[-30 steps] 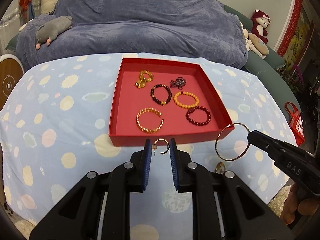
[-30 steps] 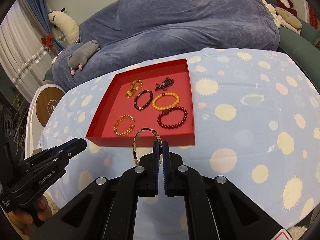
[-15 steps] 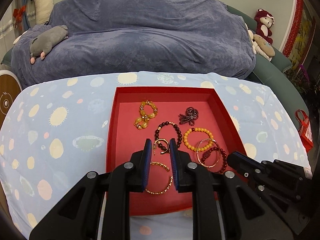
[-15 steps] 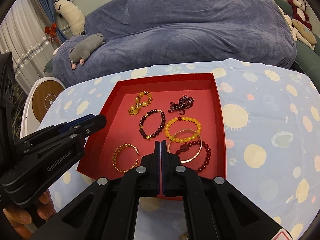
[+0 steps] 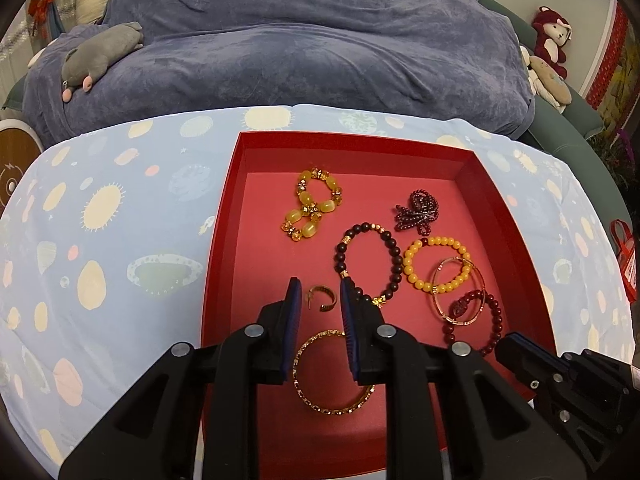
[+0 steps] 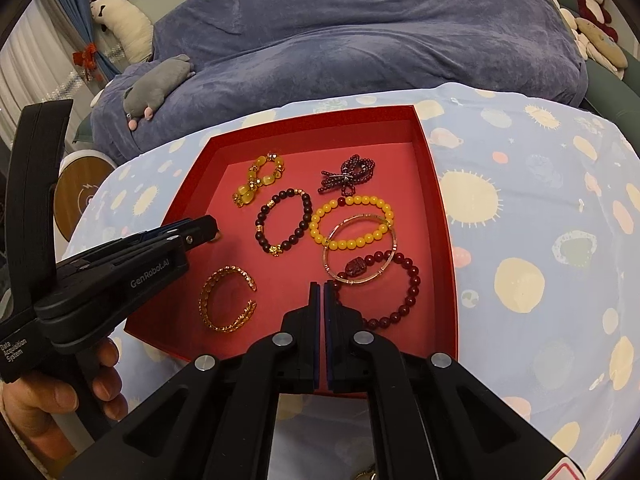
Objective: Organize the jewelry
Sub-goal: 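Carry the earring and bangle into the red box and open both tools, then move the right tool to the small gold ring and close on it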
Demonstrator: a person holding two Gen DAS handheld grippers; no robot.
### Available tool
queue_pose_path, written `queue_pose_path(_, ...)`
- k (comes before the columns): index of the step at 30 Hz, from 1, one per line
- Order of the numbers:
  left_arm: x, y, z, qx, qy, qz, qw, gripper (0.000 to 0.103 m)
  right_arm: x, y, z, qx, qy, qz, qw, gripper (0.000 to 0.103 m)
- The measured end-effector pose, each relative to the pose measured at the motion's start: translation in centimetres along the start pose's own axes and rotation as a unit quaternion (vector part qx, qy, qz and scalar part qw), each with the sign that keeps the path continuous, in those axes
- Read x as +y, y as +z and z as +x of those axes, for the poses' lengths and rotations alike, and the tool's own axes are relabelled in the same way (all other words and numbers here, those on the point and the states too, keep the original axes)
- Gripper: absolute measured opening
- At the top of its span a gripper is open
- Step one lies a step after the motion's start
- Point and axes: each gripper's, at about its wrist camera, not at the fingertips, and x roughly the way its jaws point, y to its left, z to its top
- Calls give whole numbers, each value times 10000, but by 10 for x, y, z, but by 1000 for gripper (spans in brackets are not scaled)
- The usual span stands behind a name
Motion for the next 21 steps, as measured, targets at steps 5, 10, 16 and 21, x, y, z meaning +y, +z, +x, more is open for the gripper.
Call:
queue_pose_path(5,1,-2,0,-22,133,-41,9999,43,-2,-2,0,-15,-38,67,10000,5)
queue_pose_path(10,-1,-4,-6,-84,191,-13,9998,50,-3,-3,-4,-21,-73,80,9999,6)
queue_pose_path(16,-6,-9,-19,-132,165,14,9998,50,-5,-5,-13,-84,-55,75,9999,6)
queue_pose_path(21,-13,-21,-39,-205,109,75,9997,50,-9,-10,-32,-203,-87,102,9997,8)
